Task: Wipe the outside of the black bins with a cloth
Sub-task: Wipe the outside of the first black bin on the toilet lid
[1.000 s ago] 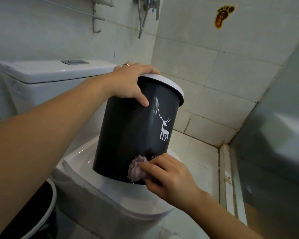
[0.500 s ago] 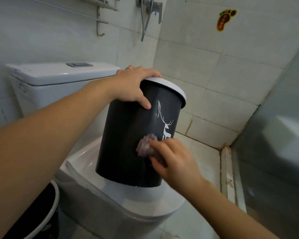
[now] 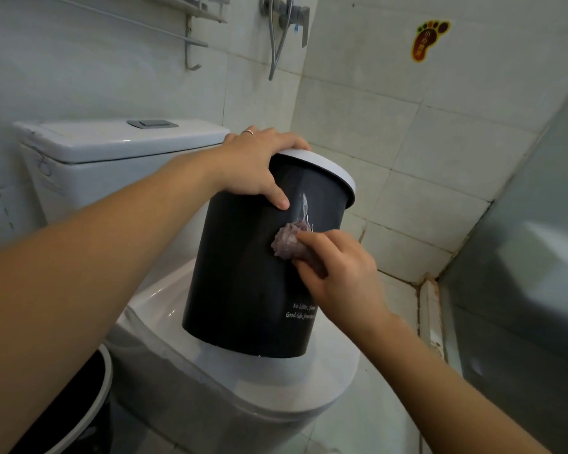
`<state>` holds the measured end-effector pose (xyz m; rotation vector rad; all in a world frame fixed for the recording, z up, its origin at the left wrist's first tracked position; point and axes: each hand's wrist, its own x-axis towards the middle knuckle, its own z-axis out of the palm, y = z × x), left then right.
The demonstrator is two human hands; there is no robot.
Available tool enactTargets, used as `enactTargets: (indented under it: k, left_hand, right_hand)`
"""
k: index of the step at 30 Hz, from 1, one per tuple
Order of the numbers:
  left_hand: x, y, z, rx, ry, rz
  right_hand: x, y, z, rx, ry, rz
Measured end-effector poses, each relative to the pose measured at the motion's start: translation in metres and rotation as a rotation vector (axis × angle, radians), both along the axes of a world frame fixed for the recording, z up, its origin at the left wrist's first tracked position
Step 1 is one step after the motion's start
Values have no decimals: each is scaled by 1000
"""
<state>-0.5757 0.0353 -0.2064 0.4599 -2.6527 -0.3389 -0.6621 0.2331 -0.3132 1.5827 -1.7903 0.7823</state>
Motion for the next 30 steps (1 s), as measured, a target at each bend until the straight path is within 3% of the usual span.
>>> enactTargets:
  k: [6, 16, 23, 30]
  left_hand:
    - [3, 0, 0, 17, -1, -12]
    - [3, 8, 5, 21, -23, -36]
    - [5, 7, 6, 50, -24, -43]
    - [4, 12, 7, 28, -29, -50]
  right_hand:
    - [1, 8, -11, 53, 85, 78]
    - [-15, -19, 36, -96, -96, -50]
    - [-14, -4, 24, 8, 63, 51]
    - [-24, -26, 50, -142, -80, -64]
